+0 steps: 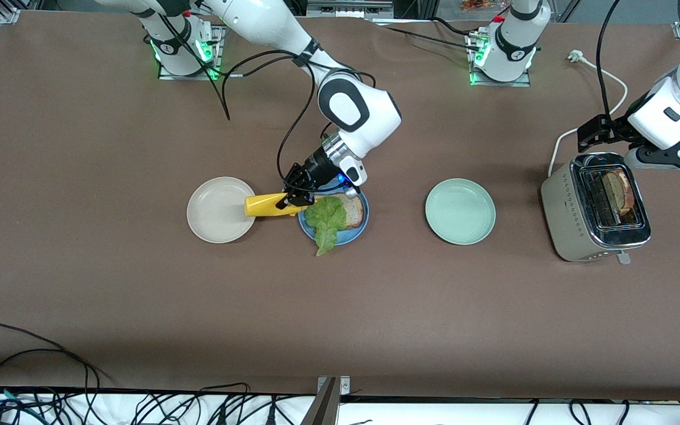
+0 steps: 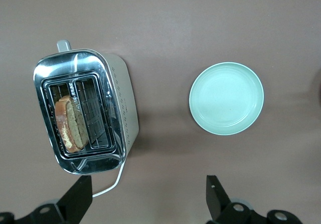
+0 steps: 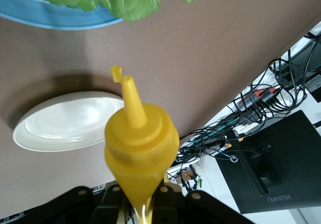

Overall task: Make sandwich in blue plate with both arms
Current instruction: 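Tilt the mustard bottle over the lettuce with the right gripper, then carry the mustard bottle away from the blue plate with the right gripper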

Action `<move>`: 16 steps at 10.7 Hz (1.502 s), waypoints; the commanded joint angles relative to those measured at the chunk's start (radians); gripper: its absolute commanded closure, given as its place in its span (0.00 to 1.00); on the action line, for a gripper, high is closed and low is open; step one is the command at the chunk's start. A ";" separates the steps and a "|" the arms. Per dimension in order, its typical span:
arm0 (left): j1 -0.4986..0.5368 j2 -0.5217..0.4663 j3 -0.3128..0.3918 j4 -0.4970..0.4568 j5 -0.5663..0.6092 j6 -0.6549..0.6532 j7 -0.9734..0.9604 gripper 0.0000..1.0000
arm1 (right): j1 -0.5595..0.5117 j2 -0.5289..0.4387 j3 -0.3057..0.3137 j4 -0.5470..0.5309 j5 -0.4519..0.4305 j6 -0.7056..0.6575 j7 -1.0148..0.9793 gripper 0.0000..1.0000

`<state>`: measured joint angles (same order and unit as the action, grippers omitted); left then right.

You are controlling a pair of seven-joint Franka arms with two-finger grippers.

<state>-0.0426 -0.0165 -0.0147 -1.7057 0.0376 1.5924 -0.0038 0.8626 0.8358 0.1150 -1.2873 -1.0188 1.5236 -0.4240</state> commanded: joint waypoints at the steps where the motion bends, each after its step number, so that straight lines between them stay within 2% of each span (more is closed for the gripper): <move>1: -0.005 0.000 0.006 0.011 -0.007 -0.005 0.022 0.00 | 0.018 0.026 -0.012 0.052 -0.018 -0.033 -0.010 0.88; 3: -0.005 0.000 0.006 0.011 -0.008 -0.005 0.022 0.00 | 0.010 0.006 -0.017 0.052 0.014 -0.034 -0.016 0.89; 6: -0.005 0.001 0.006 0.011 -0.008 -0.005 0.022 0.00 | -0.088 -0.079 -0.017 0.052 0.179 -0.028 -0.027 0.89; 8: -0.005 0.001 0.006 0.011 -0.008 -0.005 0.022 0.00 | -0.176 -0.135 -0.015 0.052 0.326 -0.017 -0.028 0.89; 12: -0.003 0.001 0.006 0.011 -0.008 -0.003 0.022 0.00 | -0.325 -0.199 -0.015 0.051 0.549 0.021 -0.139 0.89; 14: -0.003 0.001 0.006 0.011 -0.008 -0.003 0.022 0.00 | -0.451 -0.227 -0.017 0.052 0.708 0.052 -0.249 0.90; 16: 0.000 0.003 0.006 0.011 -0.008 0.003 0.022 0.00 | -0.606 -0.244 -0.015 0.051 0.923 0.055 -0.419 0.90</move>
<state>-0.0426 -0.0161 -0.0143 -1.7053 0.0374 1.5924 -0.0038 0.4095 0.6299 0.0827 -1.2266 -0.2881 1.5691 -0.6762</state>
